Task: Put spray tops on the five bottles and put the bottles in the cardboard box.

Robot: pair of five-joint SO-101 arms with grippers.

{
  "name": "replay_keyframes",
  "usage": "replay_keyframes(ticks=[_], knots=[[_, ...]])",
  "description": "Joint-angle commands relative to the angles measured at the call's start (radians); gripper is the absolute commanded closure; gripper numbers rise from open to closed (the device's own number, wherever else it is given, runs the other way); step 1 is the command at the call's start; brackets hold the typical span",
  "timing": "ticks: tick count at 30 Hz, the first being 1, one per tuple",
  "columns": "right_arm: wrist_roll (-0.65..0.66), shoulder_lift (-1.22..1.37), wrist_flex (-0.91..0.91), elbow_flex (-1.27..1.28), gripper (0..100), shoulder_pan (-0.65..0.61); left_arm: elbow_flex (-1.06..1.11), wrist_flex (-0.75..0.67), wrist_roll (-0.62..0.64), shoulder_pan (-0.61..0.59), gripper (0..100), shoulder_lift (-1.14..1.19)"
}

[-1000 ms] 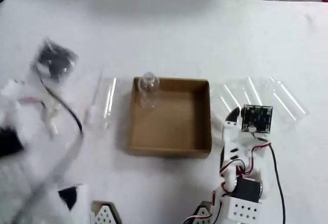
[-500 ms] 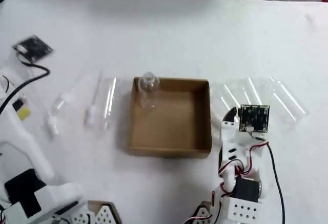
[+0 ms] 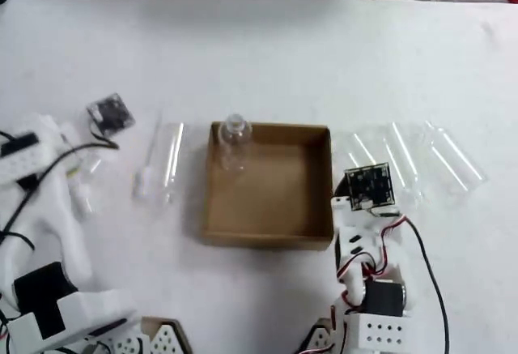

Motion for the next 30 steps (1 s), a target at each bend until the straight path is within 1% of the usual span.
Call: replay_keyframes(ticks=[1,3,5,7,9,19,21,27,30], knots=[[0.020,-0.005,-0.022,0.011,98.2,-0.008,0.186,-0.374,0.037,0.031,87,-0.005],[0.020,-0.005,-0.022,0.011,98.2,-0.007,0.239,-0.511,0.077,0.030,87,-0.005],[0.020,-0.005,-0.022,0.011,98.2,-0.005,0.287,-0.605,0.118,0.033,87,-0.004],[0.020,-0.005,-0.022,0.011,98.2,-0.005,0.330,-0.647,0.127,0.045,87,-0.004],[0.020,-0.005,-0.022,0.011,98.2,-0.007,0.361,-0.651,0.106,0.054,87,-0.004],[0.020,-0.005,-0.019,0.011,98.1,-0.008,0.459,-0.652,-0.143,-0.010,87,-0.005],[0.020,-0.005,-0.019,0.011,98.1,-0.008,0.463,-0.651,-0.212,-0.050,87,-0.005],[0.021,-0.005,-0.018,0.011,98.1,-0.008,0.473,-0.647,-0.396,-0.219,87,-0.012],[0.021,-0.005,-0.018,0.011,98.1,-0.010,0.489,-0.609,-0.480,-0.283,87,-0.019]])
